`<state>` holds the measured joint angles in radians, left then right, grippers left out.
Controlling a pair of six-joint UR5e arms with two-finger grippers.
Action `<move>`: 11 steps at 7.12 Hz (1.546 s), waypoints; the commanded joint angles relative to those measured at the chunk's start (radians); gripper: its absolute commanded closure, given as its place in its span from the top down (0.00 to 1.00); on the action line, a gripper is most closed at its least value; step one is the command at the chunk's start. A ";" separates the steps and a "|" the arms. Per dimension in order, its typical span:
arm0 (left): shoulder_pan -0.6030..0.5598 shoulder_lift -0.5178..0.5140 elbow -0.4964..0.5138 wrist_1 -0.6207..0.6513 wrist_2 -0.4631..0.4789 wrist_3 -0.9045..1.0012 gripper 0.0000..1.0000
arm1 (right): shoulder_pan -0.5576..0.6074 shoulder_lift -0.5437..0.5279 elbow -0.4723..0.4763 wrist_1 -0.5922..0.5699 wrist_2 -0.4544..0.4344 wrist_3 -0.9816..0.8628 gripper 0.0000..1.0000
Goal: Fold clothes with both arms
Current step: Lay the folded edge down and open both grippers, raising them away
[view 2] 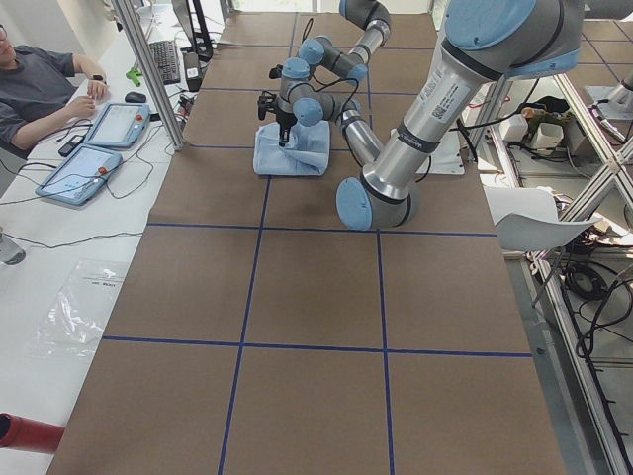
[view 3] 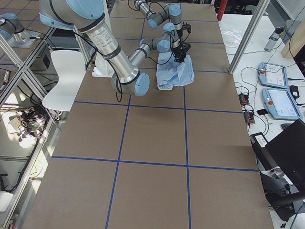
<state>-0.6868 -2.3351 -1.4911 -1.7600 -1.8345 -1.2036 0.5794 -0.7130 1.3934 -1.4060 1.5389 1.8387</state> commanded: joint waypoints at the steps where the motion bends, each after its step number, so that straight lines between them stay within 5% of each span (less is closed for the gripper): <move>1: -0.019 -0.033 0.163 -0.125 0.003 0.029 0.00 | 0.022 0.058 -0.112 0.018 0.020 -0.044 0.00; 3: -0.019 -0.050 0.212 -0.144 0.003 0.048 0.00 | 0.020 0.058 -0.210 0.140 0.023 -0.059 0.00; 4: -0.022 -0.049 0.212 -0.142 0.001 0.085 0.00 | 0.022 0.058 -0.211 0.140 0.027 -0.119 0.18; 5: -0.039 -0.041 0.204 -0.144 -0.003 0.108 0.98 | 0.022 0.059 -0.211 0.137 0.047 -0.204 0.99; 6: -0.066 -0.041 0.195 -0.138 -0.018 0.151 1.00 | 0.051 0.060 -0.206 0.127 0.135 -0.240 1.00; 8: -0.150 0.053 0.091 -0.128 -0.198 0.321 1.00 | 0.105 0.060 -0.166 0.069 0.280 -0.350 1.00; 11: -0.198 0.144 0.028 -0.125 -0.236 0.456 1.00 | 0.077 0.064 -0.142 0.059 0.299 -0.461 1.00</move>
<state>-0.8703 -2.2222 -1.4432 -1.8858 -2.0574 -0.7890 0.6662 -0.6514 1.2449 -1.3432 1.8297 1.4404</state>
